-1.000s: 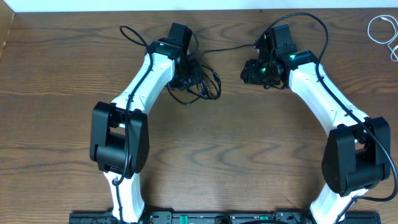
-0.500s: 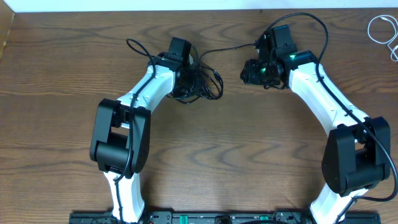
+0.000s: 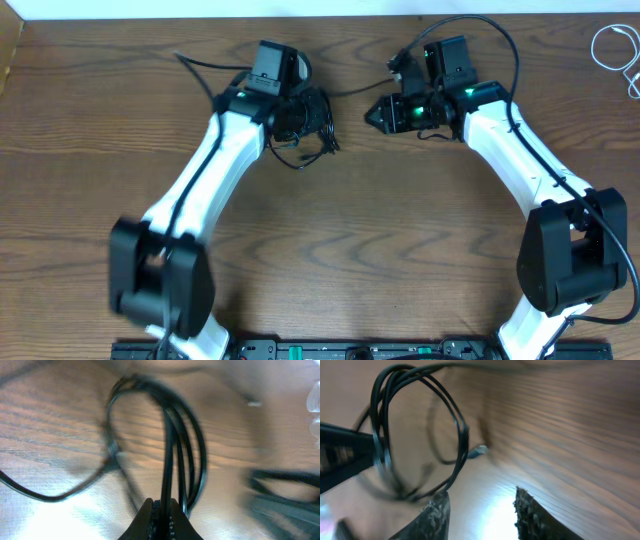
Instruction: Untangle cables
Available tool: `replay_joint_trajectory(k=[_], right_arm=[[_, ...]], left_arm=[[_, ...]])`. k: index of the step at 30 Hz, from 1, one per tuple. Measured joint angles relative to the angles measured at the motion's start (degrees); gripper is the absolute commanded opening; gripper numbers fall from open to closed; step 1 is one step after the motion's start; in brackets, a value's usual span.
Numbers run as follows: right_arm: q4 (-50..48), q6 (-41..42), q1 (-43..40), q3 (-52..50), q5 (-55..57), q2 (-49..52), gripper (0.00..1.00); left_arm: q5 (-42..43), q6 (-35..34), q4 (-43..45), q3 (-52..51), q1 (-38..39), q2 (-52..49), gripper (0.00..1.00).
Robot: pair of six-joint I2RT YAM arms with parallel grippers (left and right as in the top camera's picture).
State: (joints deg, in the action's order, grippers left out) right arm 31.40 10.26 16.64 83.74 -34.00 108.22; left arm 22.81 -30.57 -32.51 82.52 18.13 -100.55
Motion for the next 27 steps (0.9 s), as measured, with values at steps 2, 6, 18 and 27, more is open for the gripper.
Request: replay_joint_trajectory(k=[2,6,18,27], right_arm=[[-1.62,-1.01,0.68,-0.02,-2.95,-0.42,0.45],[-3.37,-2.01,2.14,-0.02,-7.37,-1.99,0.46],[-3.89,6.95,1.88,-0.02,-10.05,-3.28,0.47],[-4.79,13.44,3.13,-0.02,-8.52,-3.28,0.45]], left_arm=[[0.02,0.00,-1.05,0.02,0.68,3.10,0.08],[0.24,0.04,-3.63,0.02,1.46,5.31,0.07],[0.11,3.58,-5.51,0.02,1.46,4.87,0.07],[-0.22,3.87,-5.86,0.02,1.62,4.85,0.07]])
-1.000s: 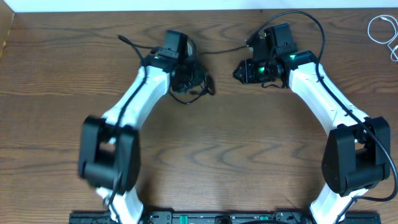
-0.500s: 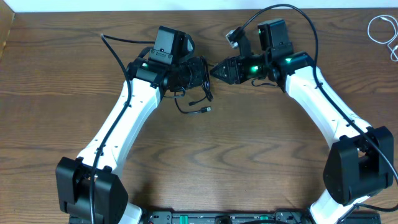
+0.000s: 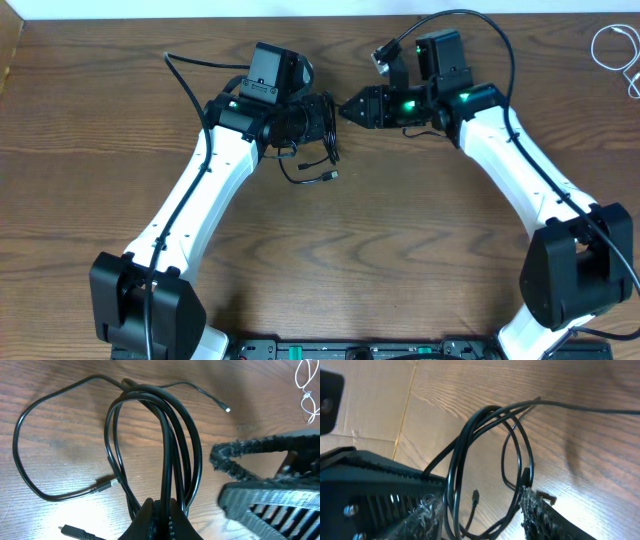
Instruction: Untangle cables
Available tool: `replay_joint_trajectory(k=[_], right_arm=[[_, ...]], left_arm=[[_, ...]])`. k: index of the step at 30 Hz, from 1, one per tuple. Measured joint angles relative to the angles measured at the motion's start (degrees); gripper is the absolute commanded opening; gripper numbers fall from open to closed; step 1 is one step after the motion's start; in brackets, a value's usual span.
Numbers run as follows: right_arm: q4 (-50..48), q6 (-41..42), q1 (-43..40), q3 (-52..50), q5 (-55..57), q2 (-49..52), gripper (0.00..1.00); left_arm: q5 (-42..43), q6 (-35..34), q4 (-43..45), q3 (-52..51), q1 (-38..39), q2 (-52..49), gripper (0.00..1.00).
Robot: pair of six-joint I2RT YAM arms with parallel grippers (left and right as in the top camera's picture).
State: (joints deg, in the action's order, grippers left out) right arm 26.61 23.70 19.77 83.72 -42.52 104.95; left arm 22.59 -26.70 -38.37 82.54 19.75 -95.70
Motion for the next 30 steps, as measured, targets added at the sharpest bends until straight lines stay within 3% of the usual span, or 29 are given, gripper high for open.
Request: replay_joint_trajectory(k=[15,22,30], right_arm=[[-0.57,8.37,4.17,0.00,10.29,0.00,0.34],[-1.49,10.23,5.44,0.00,13.77,0.42,0.23],[-4.02,10.88,6.14,0.00,14.49,2.47,0.23]], left_arm=[[-1.92,0.00,-0.20,0.00,1.31,-0.04,0.07],[-1.92,0.00,-0.76,0.00,1.31,-0.04,0.07],[-1.92,0.00,-1.22,0.00,1.31,-0.09,0.07]])
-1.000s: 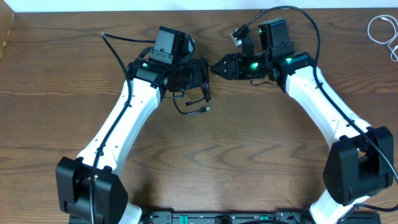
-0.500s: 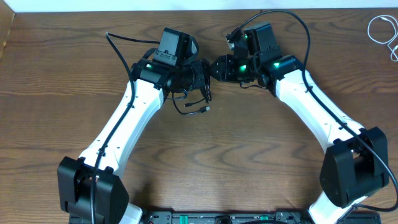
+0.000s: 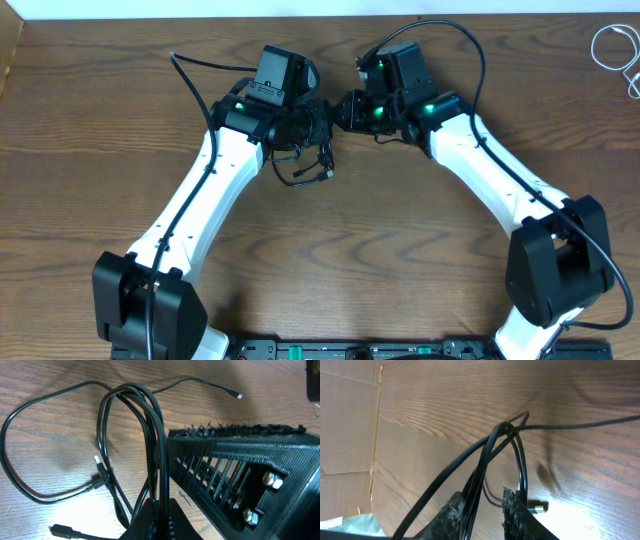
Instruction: Untangle cables
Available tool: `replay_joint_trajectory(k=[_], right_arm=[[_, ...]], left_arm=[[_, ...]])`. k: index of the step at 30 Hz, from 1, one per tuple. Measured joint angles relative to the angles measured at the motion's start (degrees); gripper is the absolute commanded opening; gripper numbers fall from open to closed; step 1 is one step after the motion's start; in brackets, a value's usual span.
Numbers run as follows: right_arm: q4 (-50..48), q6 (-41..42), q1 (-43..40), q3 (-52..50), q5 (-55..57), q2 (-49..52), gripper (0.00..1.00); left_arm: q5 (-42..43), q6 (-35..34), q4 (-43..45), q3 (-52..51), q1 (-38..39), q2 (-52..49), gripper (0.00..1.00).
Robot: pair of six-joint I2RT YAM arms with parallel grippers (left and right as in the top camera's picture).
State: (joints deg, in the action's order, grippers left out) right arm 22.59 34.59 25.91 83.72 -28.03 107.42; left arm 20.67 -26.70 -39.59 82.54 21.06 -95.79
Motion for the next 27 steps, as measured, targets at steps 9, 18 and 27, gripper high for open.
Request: replay_joint_trajectory(k=[9,18,27], right_arm=[[0.92,1.25,0.00,0.00,0.11,2.10,0.15],[1.57,2.56,0.00,-0.11,0.28,8.22,0.10],[-3.28,1.20,-1.27,-0.20,-6.05,8.33,0.18]], left_arm=[[0.00,0.00,2.16,0.00,0.00,-0.02,0.08],[-0.02,-0.02,3.96,-0.02,-0.07,1.68,0.07],[0.00,-0.48,3.54,-0.02,-3.15,11.67,0.08]])
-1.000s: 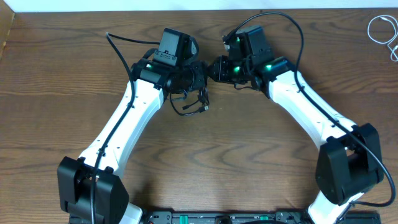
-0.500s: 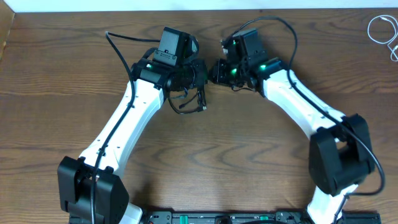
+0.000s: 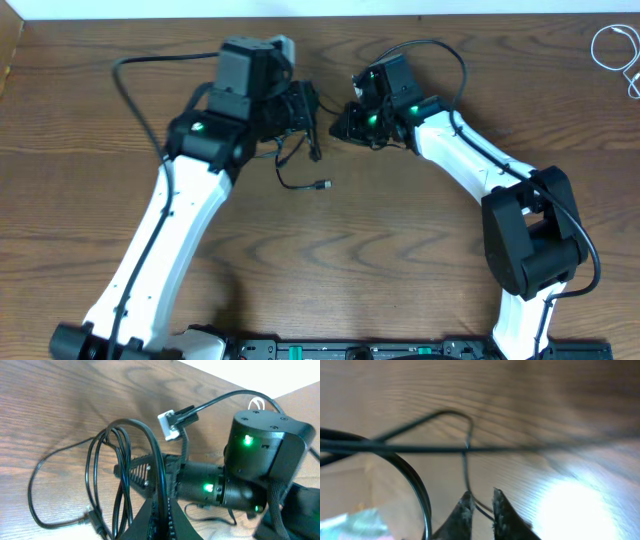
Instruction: Untangle cables
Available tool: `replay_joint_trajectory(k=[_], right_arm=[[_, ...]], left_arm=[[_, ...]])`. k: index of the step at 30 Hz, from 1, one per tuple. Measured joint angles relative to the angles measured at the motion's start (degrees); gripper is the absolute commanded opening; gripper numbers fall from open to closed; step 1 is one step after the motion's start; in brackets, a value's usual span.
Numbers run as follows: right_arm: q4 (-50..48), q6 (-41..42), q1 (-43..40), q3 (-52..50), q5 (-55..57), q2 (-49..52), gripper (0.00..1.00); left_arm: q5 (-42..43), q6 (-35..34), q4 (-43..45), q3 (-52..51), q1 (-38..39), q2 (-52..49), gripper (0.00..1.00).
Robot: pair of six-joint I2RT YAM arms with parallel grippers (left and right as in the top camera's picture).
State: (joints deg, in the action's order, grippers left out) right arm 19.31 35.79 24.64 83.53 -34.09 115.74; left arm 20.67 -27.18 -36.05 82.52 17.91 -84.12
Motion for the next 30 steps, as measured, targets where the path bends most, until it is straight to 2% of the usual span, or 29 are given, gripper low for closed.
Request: replay_joint_trajectory(k=[2,6,7,12,18,22,26,28,30], right_arm=[[-3.54,-1.51,-1.44,-0.04,-5.05,0.00,0.25],[-11.10,-2.19,-4.52,-0.04,-15.02,-0.68,0.55],[-12.72,-1.68,-5.16,-0.04,-16.96,-1.05,0.58],[-14.21,3.19,-5.55,-0.02,-22.71,-2.91,0.61],[-13.09,7.52,-2.16,-0.02,-23.96,-2.99,0.62],[-13.14,10.40,0.28,-0.02,-22.62,-2.69,0.61],[-13.94,12.46,1.66,-0.02,-20.39,-2.05,0.53],[-14.82,13.33,1.95,-0.02,-18.84,-1.77,0.40],[-15.39,14.01,2.05,-0.04,-17.25,-1.75,0.18]], left_arm=[[0.00,0.00,-0.68,0.00,-0.57,0.61,0.07],[0.04,0.00,-1.57,0.00,-0.66,-0.11,0.08],[0.11,0.00,-1.51,0.00,-0.63,-0.35,0.07],[0.46,0.00,-0.96,0.00,-0.63,-0.70,0.07],[0.48,0.04,-1.01,0.00,-0.63,-0.70,0.07],[0.46,0.04,-1.01,0.00,-0.63,-0.70,0.07],[1.31,0.02,-0.94,0.00,-0.63,-0.70,0.07],[2.16,0.04,-0.50,0.00,-0.63,-0.70,0.07],[3.34,0.04,0.26,0.00,-0.63,-0.70,0.07]])
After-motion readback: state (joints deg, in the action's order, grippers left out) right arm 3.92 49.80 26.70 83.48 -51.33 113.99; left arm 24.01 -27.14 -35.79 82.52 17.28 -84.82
